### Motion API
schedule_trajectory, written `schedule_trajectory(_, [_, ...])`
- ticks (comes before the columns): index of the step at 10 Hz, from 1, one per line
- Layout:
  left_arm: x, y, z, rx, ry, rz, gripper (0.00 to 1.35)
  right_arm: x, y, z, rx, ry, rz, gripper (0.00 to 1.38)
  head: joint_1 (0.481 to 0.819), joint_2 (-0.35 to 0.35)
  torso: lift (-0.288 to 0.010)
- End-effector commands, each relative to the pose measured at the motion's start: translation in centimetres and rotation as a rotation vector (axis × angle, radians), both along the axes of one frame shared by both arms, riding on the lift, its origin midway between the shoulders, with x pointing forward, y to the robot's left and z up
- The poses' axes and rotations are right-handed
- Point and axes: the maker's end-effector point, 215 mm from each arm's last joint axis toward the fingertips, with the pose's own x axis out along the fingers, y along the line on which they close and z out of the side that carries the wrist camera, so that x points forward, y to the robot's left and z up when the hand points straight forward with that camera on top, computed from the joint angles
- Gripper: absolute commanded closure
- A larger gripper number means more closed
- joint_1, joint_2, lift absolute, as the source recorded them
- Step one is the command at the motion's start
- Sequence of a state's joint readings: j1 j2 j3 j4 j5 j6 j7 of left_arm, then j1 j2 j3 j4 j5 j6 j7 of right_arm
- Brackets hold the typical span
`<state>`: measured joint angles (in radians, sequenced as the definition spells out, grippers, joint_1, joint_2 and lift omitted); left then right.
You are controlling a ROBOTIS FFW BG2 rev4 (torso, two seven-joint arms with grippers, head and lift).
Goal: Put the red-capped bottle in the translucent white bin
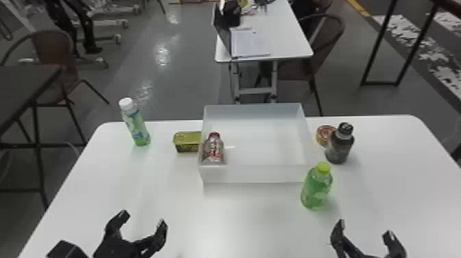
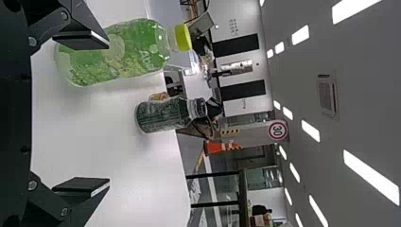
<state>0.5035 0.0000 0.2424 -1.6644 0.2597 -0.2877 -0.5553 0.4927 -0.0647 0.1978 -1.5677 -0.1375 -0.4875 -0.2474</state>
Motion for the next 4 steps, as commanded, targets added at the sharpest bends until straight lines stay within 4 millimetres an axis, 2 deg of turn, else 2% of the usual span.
schedule_trajectory(1, [-0.01, -0.13, -0.13, -0.005, 0.003, 0.0, 0.12, -0.05, 0.04, 0.06, -0.013, 0.003, 0.003, 0.25, 0.695, 0.101, -0.077])
schedule_trajectory(4, [0.04, -0.26, -0.22, -0.014, 0.006, -0.001, 0.12, -0.03, -0.04, 0.09, -0.017, 0.004, 0.0, 0.25, 0.695, 0.1, -0.077])
